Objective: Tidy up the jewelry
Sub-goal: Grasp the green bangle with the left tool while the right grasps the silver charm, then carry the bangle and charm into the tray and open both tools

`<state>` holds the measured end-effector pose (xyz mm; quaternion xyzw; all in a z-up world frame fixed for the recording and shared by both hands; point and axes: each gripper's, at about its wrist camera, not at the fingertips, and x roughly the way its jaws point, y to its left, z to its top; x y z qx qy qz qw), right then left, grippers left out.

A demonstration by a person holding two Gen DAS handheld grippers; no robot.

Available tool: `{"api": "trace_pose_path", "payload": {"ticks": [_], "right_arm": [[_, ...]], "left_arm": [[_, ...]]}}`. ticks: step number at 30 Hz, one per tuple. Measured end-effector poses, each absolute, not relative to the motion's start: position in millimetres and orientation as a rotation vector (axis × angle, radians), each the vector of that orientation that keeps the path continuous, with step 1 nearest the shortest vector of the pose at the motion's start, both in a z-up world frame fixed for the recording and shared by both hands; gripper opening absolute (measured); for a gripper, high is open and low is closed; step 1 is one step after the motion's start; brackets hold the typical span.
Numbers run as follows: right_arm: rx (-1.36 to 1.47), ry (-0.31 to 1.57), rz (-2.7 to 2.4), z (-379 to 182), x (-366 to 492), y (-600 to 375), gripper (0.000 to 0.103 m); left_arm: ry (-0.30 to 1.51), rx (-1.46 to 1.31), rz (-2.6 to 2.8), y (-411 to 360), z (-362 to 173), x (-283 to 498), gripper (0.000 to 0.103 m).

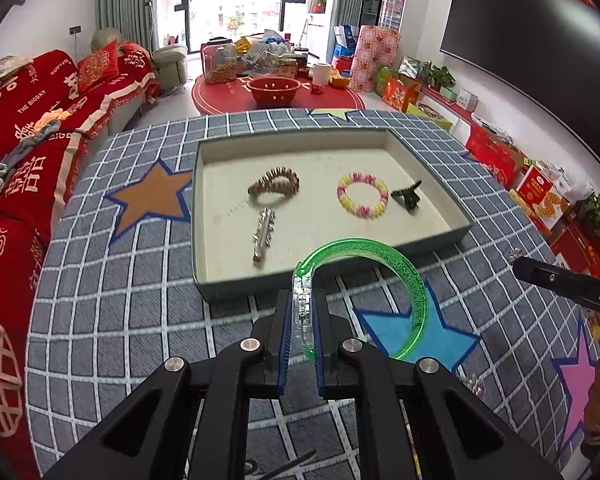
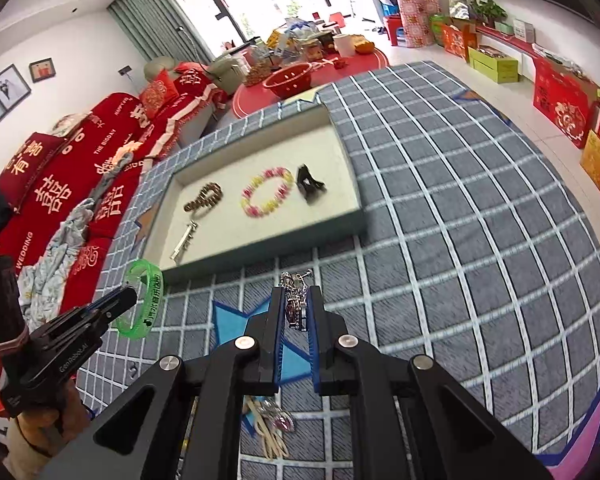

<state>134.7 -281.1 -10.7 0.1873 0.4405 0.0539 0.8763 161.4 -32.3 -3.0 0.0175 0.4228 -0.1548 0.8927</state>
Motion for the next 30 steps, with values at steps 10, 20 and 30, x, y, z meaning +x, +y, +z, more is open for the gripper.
{"api": "trace_pose_path", "payload": {"ticks": [10, 20, 30], "right_arm": [[0.336, 0.881, 0.162, 17.1, 189.0, -269.3, 0.011], [0.274, 0.902, 0.158, 7.3, 257.8, -267.6, 0.011], [0.254, 0.955, 0.121, -28.2, 305.8, -270.5, 0.011]], "left_arm": [[0.855, 0.034, -0.294, -44.8, 11.9, 199.4, 0.023], [0.868, 0.07, -0.257, -68.1, -3.3, 251.5, 0.023], [0.921, 0.116, -0.238, -89.8, -36.1, 281.2, 0.023]]}}
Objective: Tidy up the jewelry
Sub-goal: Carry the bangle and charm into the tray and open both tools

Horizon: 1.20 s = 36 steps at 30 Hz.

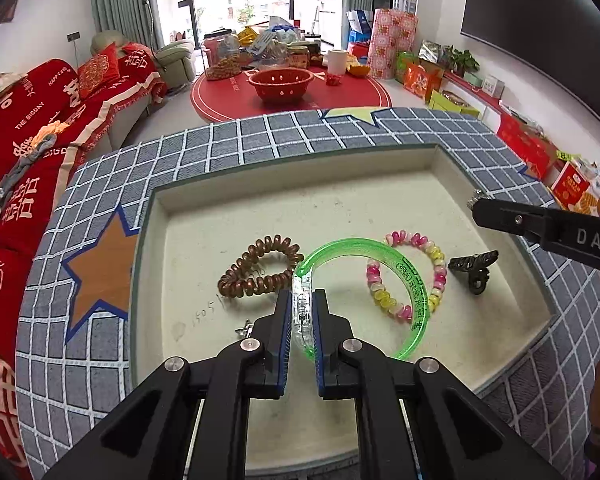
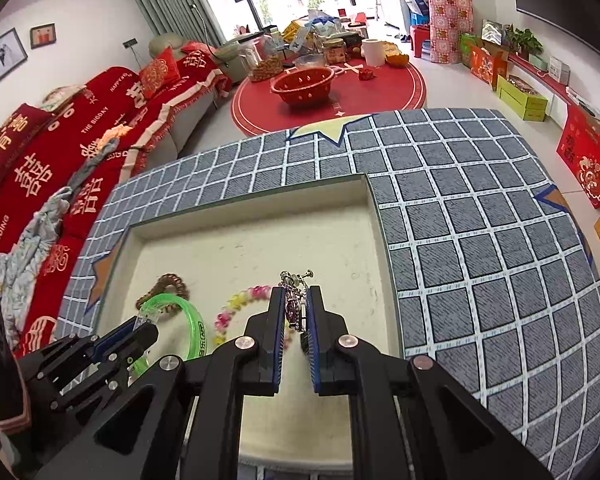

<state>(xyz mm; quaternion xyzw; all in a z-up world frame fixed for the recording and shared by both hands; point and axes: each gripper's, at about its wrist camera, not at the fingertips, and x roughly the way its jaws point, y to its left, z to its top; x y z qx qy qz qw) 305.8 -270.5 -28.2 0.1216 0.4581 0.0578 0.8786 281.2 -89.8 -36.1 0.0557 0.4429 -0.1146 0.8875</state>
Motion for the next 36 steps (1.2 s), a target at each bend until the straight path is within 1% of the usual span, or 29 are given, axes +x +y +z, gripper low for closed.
{"api": "trace_pose_path", "payload": {"ticks": [14, 24, 26, 27, 28, 29, 30, 31, 36], "right_arm": [[0.227, 1.006, 0.082, -63.2, 324.1, -272.0, 0.011], [0.205, 1.023, 0.067, -64.4, 323.3, -273.3, 0.013], [0.23, 1.024, 0.076, -63.5, 323.6, -275.2, 0.015], [0.247, 1.019, 0.086, -62.3, 323.7, -276.3, 0.019], [0.261, 1.014, 0.094, -60.9, 323.0, -277.0, 0.028], [0.273, 1.006, 0.101, -59.0, 321.9, -277.8, 0.034], [0.282, 0.997, 0.107, -56.5, 320.3, -277.8, 0.047], [0.289, 0.984, 0.111, -53.5, 318.1, -277.9, 0.051], [0.34, 0.948, 0.121, -40.1, 307.9, -281.2, 0.051]], "left_arm": [[0.925, 0.19, -0.203, -101.4, -51.3, 281.5, 0.023], [0.915, 0.221, -0.182, -105.7, -48.4, 277.3, 0.023], [0.909, 0.226, -0.179, -106.0, -46.8, 276.6, 0.023], [0.909, 0.223, -0.183, -105.7, -45.7, 276.3, 0.023], [0.909, 0.22, -0.182, -105.0, -44.9, 276.8, 0.023], [0.908, 0.217, -0.182, -104.3, -44.0, 276.9, 0.023], [0.907, 0.214, -0.182, -104.2, -43.6, 276.4, 0.023], [0.908, 0.211, -0.182, -103.5, -43.1, 276.3, 0.023], [0.901, 0.201, -0.18, -102.1, -39.0, 273.4, 0.023]]}}
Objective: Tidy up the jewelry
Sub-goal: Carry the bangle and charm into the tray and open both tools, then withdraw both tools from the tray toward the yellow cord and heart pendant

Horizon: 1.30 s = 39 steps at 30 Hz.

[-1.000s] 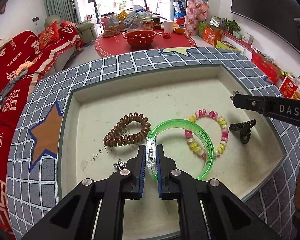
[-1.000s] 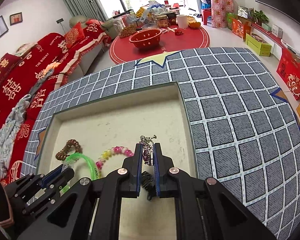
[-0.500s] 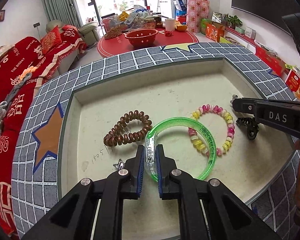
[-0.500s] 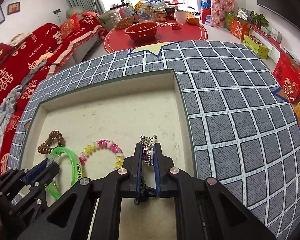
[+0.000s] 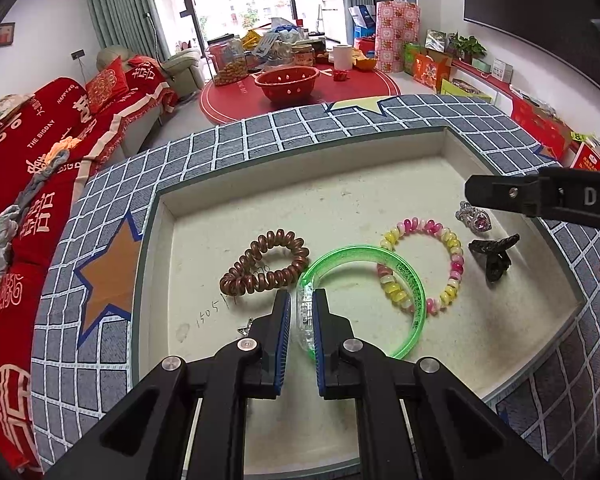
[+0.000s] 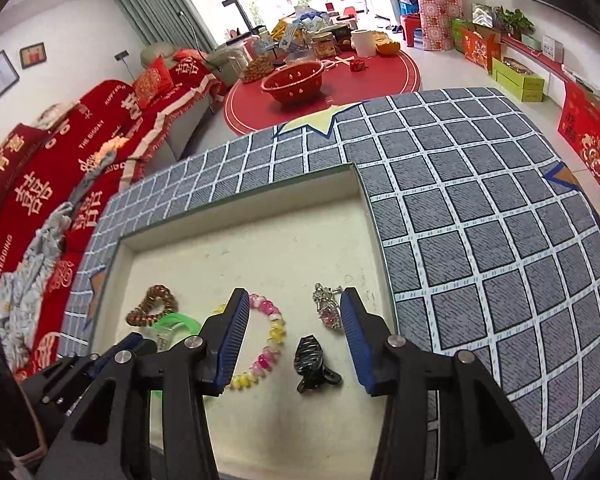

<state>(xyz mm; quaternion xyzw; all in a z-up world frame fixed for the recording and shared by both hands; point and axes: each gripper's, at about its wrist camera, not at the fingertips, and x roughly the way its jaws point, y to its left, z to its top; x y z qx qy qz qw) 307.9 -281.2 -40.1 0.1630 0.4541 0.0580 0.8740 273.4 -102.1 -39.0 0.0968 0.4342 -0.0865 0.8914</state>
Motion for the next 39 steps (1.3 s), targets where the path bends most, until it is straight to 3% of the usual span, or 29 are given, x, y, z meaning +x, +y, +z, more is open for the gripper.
{"api": "trace_pose_path", "payload": {"ticks": [20, 24, 29, 30, 32, 33, 34, 39], "right_arm": [[0.384, 0.86, 0.151, 7.8, 221.0, -279.0, 0.057], [0.397, 0.851, 0.147, 11.1, 197.9, -280.2, 0.069], [0.413, 0.85, 0.148, 11.6, 169.4, -279.3, 0.071], [0.416, 0.854, 0.149, 10.7, 164.0, -278.7, 0.077], [0.424, 0.857, 0.15, 8.5, 152.2, -277.3, 0.079], [0.423, 0.859, 0.15, 7.8, 147.4, -276.2, 0.079], [0.419, 0.862, 0.149, 6.9, 142.3, -274.7, 0.079], [0.383, 0.87, 0.146, 6.9, 121.0, -266.6, 0.079]], "left_arm": [[0.822, 0.145, -0.201, -79.5, 7.8, 228.5, 0.024], [0.807, 0.141, -0.211, -73.7, 14.4, 213.0, 0.024], [0.799, 0.13, -0.223, -63.4, 17.8, 190.0, 0.024], [0.802, 0.119, -0.226, -59.9, 17.8, 184.7, 0.024], [0.804, 0.104, -0.222, -54.9, 17.8, 177.0, 0.025], [0.804, 0.095, -0.218, -51.4, 17.4, 170.9, 0.058], [0.806, 0.088, -0.214, -49.3, 17.5, 166.8, 0.103], [0.748, 0.084, -0.191, -37.1, 16.9, 141.1, 0.103]]}}
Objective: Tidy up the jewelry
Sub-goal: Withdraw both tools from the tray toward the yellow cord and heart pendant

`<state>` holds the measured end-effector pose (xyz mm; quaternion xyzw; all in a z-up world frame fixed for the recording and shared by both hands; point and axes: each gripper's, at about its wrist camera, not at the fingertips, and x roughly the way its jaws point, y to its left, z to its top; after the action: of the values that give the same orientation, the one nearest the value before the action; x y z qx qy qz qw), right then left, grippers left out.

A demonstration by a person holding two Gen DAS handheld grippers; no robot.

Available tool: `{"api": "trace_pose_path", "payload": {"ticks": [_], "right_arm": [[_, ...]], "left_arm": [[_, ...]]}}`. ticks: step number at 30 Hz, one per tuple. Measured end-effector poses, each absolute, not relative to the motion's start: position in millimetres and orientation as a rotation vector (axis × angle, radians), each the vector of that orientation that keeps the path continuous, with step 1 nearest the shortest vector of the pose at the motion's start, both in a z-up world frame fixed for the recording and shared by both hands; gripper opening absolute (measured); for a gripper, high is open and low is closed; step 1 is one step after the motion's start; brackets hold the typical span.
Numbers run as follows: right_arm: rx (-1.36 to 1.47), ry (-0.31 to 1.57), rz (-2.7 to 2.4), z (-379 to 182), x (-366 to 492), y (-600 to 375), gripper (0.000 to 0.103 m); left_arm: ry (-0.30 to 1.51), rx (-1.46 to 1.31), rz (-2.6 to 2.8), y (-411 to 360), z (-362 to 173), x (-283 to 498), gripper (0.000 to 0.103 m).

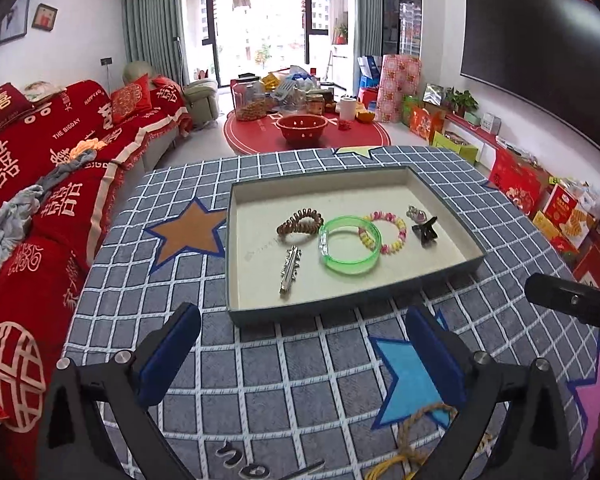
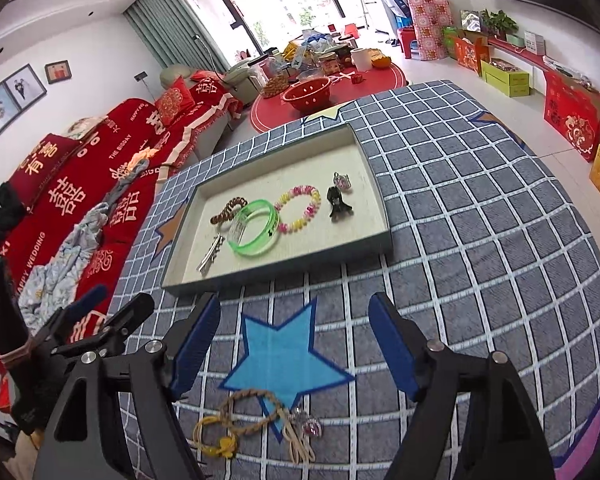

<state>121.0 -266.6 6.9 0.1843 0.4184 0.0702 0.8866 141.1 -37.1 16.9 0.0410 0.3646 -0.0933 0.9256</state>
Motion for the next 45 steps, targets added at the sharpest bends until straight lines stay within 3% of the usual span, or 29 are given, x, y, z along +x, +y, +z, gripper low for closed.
{"api": "trace_pose_path", "payload": {"ticks": [5, 7, 9, 11, 23, 45], "right_arm": [[0.355, 0.876, 0.146, 4.7, 99.7, -256.9, 0.08], [0.351, 0.878, 0.146, 2.3, 90.1, -254.2, 0.09], [0.349, 0.882, 0.146, 0.0, 82.0, -251.2, 0.09], [0.346, 0.884, 0.142, -3.2, 73.9, -250.2, 0.103], [0.377, 0.923, 0.099, -25.6, 30.2, -250.9, 0.103], [0.191, 1.005, 0.001, -58.8, 17.2, -235.9, 0.103]], "left_arm": [[0.733, 0.104, -0.175, -31.9, 11.3, 117.9, 0.103], [0.77, 0.094, -0.199, -28.4, 2.9, 112.0, 0.103], [0.819, 0.074, -0.21, -24.1, -7.0, 104.0, 0.103], [0.865, 0.058, -0.236, -19.7, -20.7, 98.5, 0.103], [0.867, -0.002, -0.215, 0.0, -37.9, 50.8, 0.103], [0.931, 0.113, -0.261, -20.7, -57.3, 46.6, 0.103]]}}
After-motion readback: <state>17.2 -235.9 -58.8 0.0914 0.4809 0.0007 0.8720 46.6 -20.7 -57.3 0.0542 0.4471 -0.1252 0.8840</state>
